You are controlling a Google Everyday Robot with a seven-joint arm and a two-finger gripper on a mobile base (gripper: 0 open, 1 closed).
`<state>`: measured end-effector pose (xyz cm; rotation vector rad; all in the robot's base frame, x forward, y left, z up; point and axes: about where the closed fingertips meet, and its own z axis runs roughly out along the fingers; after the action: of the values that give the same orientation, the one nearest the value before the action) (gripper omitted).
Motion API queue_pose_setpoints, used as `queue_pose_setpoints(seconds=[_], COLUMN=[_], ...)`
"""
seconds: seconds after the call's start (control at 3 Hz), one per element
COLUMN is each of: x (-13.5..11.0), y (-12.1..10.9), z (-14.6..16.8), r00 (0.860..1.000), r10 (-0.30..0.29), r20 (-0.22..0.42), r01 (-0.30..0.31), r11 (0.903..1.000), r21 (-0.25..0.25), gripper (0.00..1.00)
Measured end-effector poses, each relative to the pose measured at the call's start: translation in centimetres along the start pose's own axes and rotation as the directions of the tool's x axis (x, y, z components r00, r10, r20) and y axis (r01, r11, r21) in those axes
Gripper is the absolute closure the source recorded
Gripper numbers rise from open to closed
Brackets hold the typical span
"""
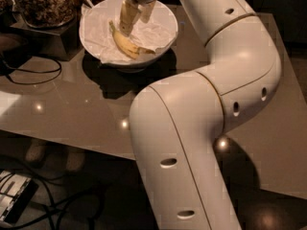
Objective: Pick banana from white bowl
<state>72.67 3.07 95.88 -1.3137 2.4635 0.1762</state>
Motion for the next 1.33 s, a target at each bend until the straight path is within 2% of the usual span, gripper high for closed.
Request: queue_pose_setpoints(seconds=[0.33, 0.67, 1.0, 1.33], x=[0.1, 0.3, 0.6, 0.8], y=[-0.3, -0.6, -0.8, -0.9], z=[1.7, 3.2, 4.3, 5.0], r00=[0.999, 0.998, 0.997, 0.995], r10=[0.009, 0.019, 0.025, 0.027], r20=[-0.032, -0.059, -0.079, -0.094], r01=[-0.009, -0.020, -0.026, -0.028], r11=[1.0000, 0.9998, 0.9996, 0.9995], r21=[-0.002, -0.006, -0.011, -0.015], gripper=[0.39, 0.55, 0.46, 0.43])
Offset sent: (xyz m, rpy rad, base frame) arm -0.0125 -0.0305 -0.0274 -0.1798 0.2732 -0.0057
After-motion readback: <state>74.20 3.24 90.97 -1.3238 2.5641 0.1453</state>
